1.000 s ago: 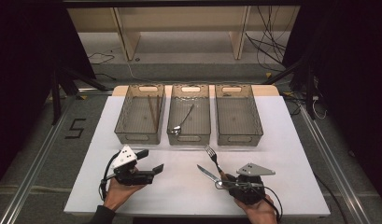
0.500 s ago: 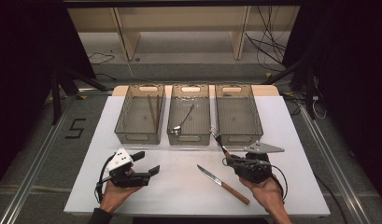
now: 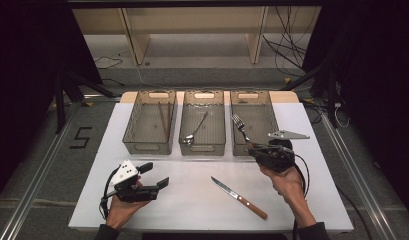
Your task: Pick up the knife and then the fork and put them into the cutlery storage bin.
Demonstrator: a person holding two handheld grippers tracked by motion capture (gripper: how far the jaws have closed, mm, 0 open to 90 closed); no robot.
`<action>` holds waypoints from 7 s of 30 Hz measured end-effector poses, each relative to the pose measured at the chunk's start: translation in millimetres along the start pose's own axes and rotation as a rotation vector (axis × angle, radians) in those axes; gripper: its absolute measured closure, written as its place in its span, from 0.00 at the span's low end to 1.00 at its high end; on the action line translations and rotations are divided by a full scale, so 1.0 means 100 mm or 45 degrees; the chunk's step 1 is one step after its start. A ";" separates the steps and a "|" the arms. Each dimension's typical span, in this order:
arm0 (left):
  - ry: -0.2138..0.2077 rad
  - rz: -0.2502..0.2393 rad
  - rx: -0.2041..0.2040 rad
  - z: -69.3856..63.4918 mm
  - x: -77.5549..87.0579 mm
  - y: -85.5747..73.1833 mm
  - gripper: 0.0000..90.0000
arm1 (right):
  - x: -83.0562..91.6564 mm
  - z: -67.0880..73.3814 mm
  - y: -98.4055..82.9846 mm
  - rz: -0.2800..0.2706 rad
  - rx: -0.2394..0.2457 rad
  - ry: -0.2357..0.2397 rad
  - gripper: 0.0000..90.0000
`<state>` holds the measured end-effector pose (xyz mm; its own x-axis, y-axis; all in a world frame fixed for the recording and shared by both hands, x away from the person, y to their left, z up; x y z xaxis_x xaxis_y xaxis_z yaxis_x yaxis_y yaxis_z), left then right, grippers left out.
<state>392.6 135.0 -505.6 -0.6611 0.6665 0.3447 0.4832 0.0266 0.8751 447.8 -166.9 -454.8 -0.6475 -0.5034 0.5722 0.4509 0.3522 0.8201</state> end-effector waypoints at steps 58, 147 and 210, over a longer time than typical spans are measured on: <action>-0.006 0.012 -0.019 -0.01 -0.04 -0.03 0.18 | -0.99 -0.73 0.33 0.212 -0.166 -0.172 0.85; -0.018 -0.005 -0.008 0.00 -0.01 -0.02 0.18 | -0.19 0.78 -0.78 0.507 0.319 0.304 0.44; -0.018 -0.005 -0.033 -0.02 -0.02 -0.03 0.18 | -0.16 0.78 -1.15 0.699 0.517 0.232 0.86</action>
<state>391.9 132.0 -508.6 -0.6547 0.6767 0.3367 0.4653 0.0098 0.8851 358.2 -137.4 -558.1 -0.2628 -0.2801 0.9233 0.3950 0.8418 0.3678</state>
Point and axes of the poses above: each handheld gripper's, and its own axes: x roughly backward along the jaws, y roughly out of its top, z roughly to its left, the point moved 10 cm from there along -x, roughly forward along the jaws, and after that the axes turned 13 degrees about x, right-handed, at the moved point
